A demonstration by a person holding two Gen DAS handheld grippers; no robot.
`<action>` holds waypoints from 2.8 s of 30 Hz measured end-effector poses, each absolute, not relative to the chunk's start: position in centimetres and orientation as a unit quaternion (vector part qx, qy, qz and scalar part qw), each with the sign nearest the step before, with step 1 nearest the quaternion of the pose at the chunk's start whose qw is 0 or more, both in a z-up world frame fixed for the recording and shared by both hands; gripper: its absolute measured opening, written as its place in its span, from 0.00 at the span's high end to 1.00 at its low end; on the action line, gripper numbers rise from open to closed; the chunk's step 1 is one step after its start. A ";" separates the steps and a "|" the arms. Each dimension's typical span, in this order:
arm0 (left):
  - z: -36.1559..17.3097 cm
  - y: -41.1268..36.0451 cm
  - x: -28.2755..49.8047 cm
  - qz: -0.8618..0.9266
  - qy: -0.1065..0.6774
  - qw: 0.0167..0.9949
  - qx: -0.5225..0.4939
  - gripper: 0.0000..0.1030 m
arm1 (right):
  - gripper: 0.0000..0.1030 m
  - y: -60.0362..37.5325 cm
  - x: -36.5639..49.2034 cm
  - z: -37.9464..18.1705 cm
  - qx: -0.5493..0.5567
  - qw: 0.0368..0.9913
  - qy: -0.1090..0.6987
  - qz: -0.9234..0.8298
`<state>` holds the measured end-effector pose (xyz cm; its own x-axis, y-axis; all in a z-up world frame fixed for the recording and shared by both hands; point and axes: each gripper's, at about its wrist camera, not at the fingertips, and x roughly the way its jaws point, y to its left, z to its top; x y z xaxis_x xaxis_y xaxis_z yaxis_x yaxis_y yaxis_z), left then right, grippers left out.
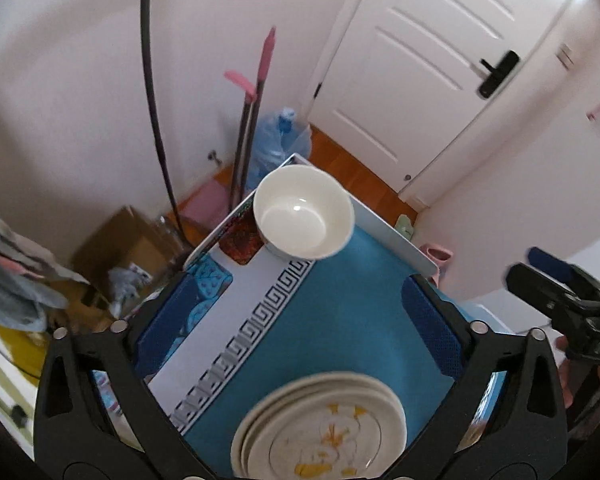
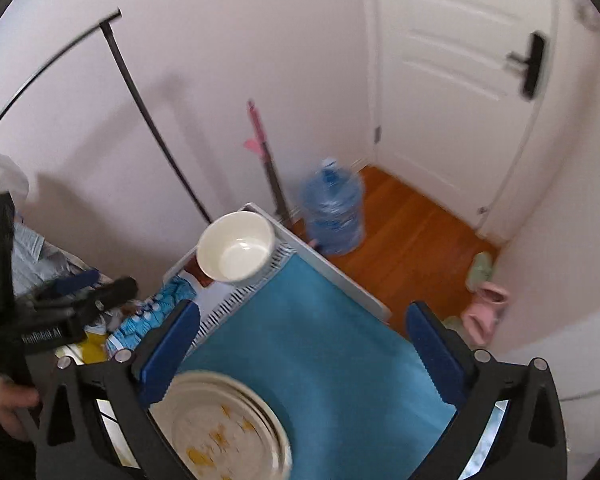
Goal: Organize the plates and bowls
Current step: 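Move both grippers to the plain white bowl and close on its rim, then carry the white bowl into the cream bowl and open both grippers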
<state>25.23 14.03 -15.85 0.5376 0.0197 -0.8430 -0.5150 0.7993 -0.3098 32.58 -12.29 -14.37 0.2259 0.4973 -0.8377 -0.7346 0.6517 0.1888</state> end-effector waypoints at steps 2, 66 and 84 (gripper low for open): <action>-18.3 15.4 26.6 0.150 0.459 0.824 -0.296 0.16 | 0.01 -9.9 34.3 -16.7 -0.128 0.763 0.493 0.399; -13.2 -5.0 24.7 -0.016 0.463 0.865 -0.195 0.82 | 0.82 -26.9 27.2 -13.2 0.002 0.817 0.484 0.313; -16.7 -23.1 17.8 -0.128 0.546 0.821 -0.100 0.82 | 0.82 -45.4 16.5 -17.8 0.080 0.820 0.534 0.188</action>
<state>17.85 -23.10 -16.66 0.3698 -0.3209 -0.8720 0.1013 0.9468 -0.3054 16.55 -45.36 -17.84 0.3587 0.3945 -0.8460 -0.2229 0.9163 0.3328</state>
